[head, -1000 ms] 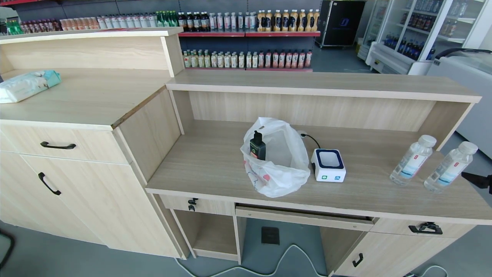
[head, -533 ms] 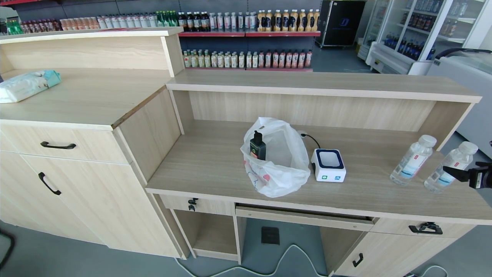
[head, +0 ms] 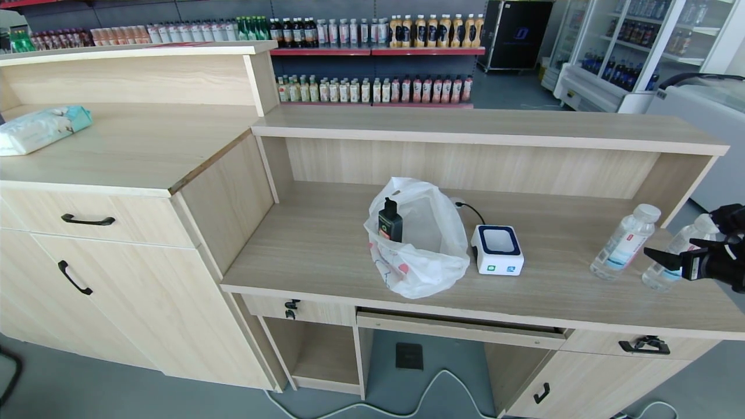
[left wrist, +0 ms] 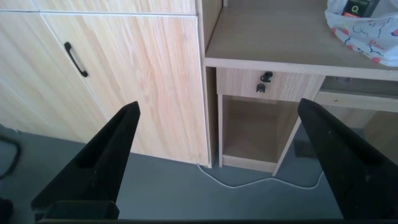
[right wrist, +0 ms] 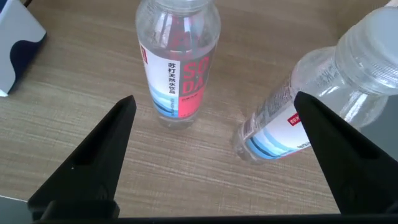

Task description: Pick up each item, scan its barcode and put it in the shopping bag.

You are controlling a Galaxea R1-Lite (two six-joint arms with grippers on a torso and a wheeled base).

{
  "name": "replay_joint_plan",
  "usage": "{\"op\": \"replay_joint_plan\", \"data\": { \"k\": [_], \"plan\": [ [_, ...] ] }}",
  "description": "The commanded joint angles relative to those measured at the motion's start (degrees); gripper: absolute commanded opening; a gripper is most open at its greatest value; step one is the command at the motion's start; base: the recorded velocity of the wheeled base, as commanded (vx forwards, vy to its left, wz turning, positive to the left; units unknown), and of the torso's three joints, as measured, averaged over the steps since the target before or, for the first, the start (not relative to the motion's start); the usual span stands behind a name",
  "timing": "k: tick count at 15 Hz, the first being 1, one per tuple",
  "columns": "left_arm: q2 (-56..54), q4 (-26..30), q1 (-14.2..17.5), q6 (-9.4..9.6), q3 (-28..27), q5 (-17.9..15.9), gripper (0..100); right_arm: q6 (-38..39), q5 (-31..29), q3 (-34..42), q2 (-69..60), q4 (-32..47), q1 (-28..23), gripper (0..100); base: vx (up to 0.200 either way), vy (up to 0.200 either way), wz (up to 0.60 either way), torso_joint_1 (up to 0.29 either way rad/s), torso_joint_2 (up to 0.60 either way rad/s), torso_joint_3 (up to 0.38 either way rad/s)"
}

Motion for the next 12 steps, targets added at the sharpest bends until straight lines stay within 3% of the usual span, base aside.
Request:
{"op": "replay_joint_plan", "data": {
  "k": [1, 12],
  "plan": [
    [-0.02, 0.02, 0.05, -0.01, 0.0, 0.02, 100, -0.11, -0.06, -0.99, 1.57, 0.01, 0.85, 100, 0.0, 0.0, 0.0, 0.0, 0.0, 0.0],
    [-0.02, 0.02, 0.05, -0.01, 0.0, 0.02, 100, -0.11, -3.31, -6.97, 8.43, -3.41, 5.95, 100, 0.0, 0.0, 0.0, 0.0, 0.0, 0.0]
  ]
}}
